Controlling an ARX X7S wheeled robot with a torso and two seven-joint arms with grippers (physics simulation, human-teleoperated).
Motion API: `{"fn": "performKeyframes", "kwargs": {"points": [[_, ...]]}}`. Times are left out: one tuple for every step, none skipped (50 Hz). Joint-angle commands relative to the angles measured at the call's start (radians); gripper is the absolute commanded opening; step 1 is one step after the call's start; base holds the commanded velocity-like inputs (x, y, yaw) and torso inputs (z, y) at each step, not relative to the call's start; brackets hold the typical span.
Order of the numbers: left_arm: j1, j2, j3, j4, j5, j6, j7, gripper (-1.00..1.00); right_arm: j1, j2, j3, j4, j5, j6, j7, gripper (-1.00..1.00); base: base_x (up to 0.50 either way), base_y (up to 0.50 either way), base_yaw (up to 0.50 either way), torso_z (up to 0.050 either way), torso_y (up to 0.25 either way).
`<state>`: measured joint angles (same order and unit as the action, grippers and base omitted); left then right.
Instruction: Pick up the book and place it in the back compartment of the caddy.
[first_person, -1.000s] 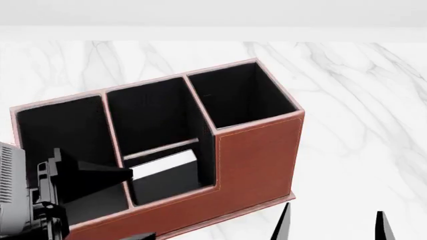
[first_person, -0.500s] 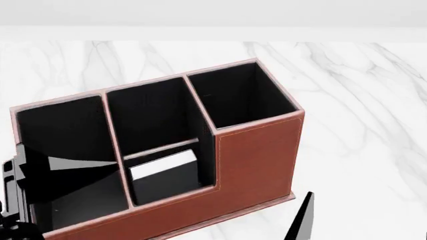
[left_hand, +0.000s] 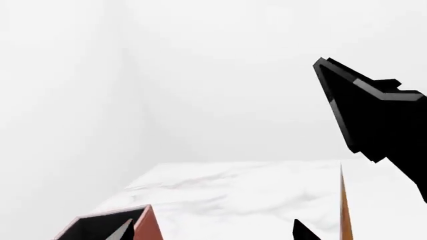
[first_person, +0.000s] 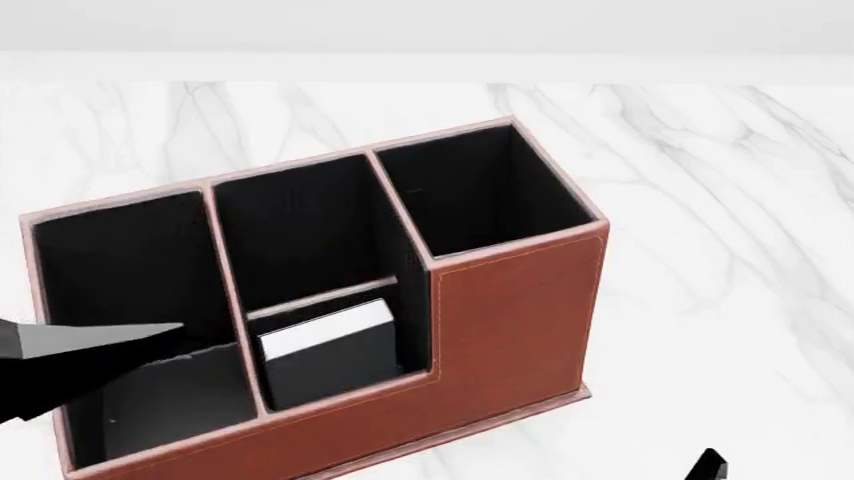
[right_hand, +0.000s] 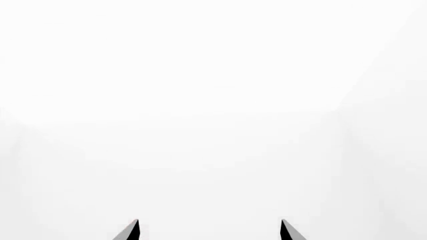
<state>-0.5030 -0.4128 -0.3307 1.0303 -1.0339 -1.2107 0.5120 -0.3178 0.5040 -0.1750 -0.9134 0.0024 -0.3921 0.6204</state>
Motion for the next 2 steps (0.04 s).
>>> {"fn": "performKeyframes", "kwargs": {"points": [[0.008,-0.055,0.011,-0.003,-0.082,0.071,-0.080,1.00,-0.026,0.008,0.022,-0.033,-0.015,-0.023,0.009,1.00,0.00,0.00,0.00,0.000,0.000],[0.008,-0.057,0.013,-0.003,-0.083,0.073,-0.082,1.00,-0.026,0.008,0.022,-0.033,-0.015,-0.023,0.010,1.00,0.00,0.00,0.00,0.000,0.000]]}}
